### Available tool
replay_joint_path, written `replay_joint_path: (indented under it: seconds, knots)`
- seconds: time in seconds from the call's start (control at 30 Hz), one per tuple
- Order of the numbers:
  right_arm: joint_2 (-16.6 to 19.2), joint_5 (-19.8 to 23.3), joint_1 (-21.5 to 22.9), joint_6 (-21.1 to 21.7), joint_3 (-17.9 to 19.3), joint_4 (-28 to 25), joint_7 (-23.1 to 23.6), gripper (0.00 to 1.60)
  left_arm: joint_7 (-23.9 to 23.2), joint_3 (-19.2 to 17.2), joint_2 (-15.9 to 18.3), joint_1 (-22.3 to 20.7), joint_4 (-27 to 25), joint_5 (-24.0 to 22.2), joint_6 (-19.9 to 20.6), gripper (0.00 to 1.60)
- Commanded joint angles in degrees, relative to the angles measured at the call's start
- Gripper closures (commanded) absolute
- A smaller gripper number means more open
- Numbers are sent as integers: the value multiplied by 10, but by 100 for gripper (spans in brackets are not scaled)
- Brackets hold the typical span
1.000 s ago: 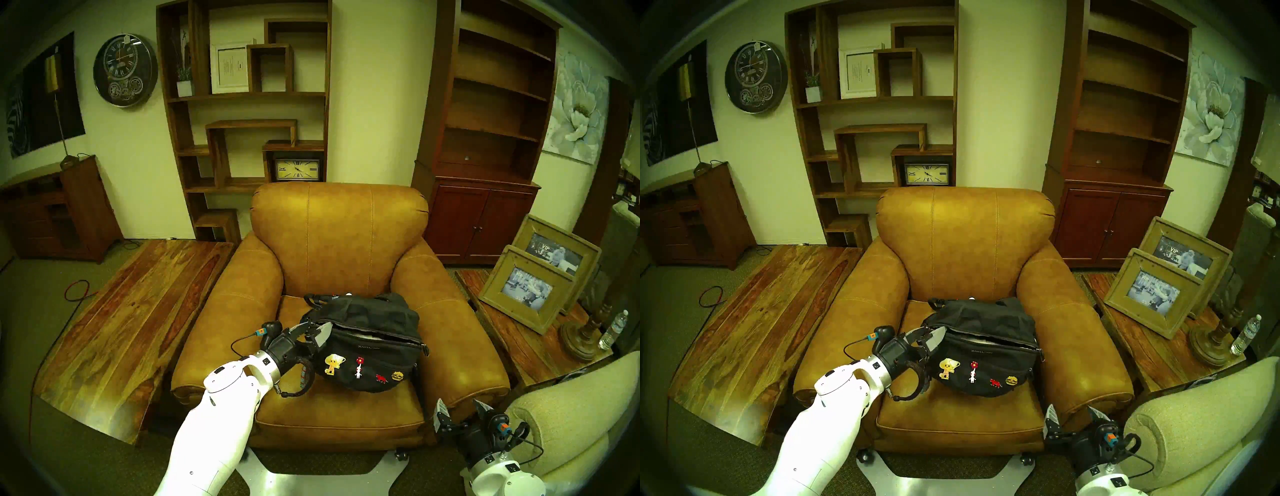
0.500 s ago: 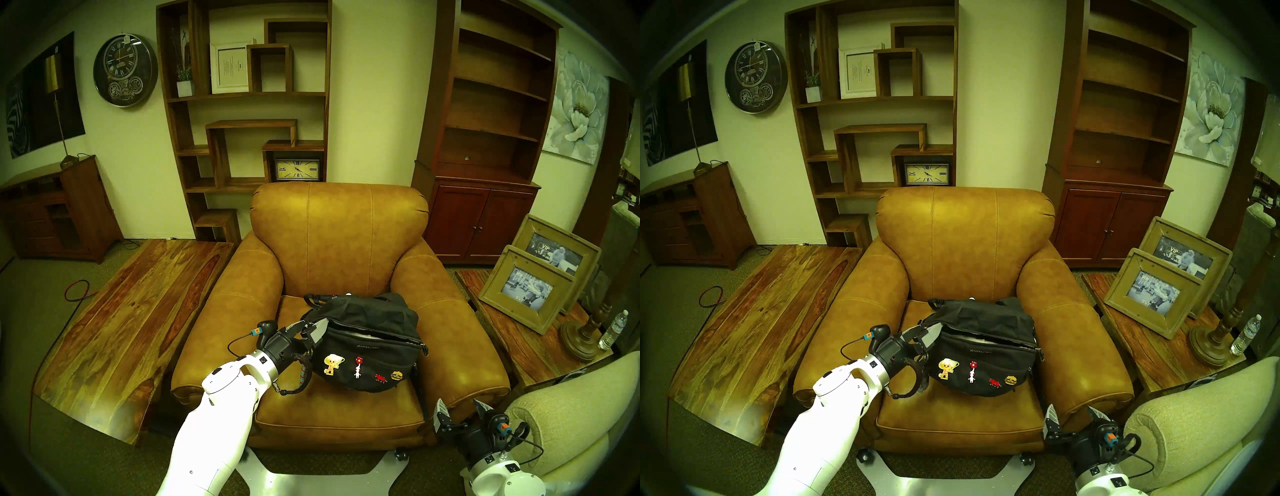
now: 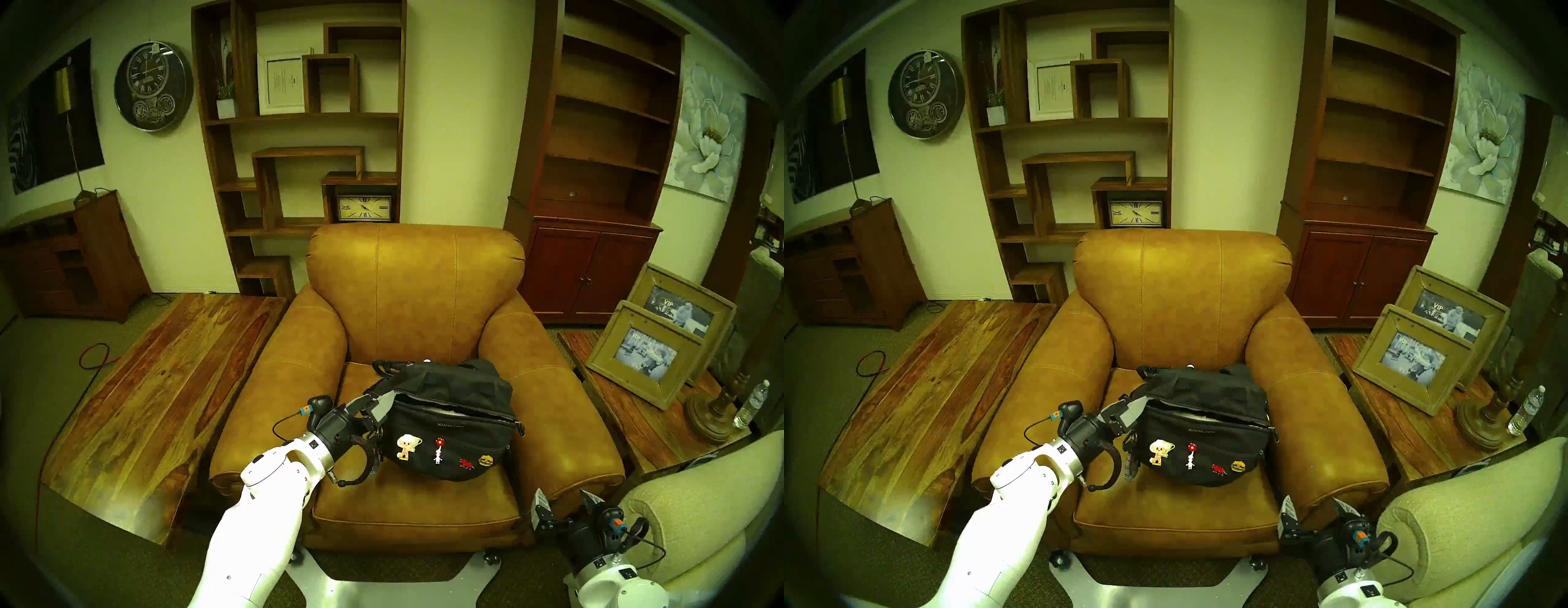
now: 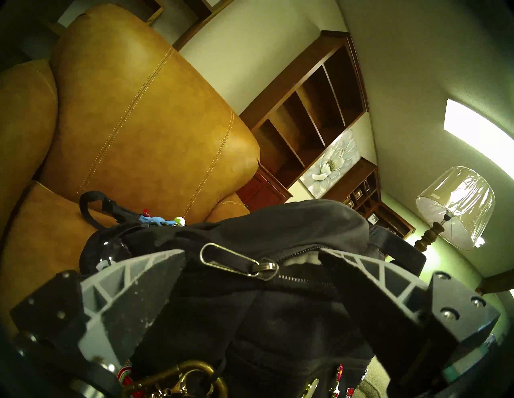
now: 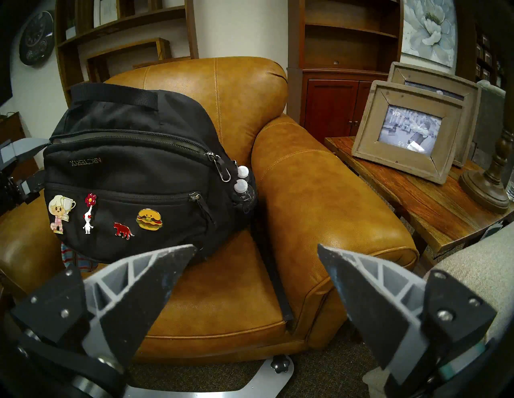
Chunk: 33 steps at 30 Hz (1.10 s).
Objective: Close a bag with a zipper
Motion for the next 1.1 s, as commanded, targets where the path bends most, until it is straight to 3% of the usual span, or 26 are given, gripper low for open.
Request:
replay_joint_path:
  seconds: [0.0,0.7,0.77,0.93,1.07]
  knots:
    - [-1,1,0,-2,1,-8,0,0,-20,-3,-11,-7,-2,-23,5,0]
    - [-1,1,0,-2,1,-8,0,0,-2,4,-11,-16,-4,-8,19,0]
    - [-1,1,0,-2,1,-8,0,0,-2,5,-11,-17,2,-8,16,21]
    - [-1,1,0,-2,1,-8,0,0,16,-3,-24,-11,-1,-10,1,45]
    - [-1,1,0,-2,1,-8,0,0,25,-4,-24,-10,-4,-10,1,41]
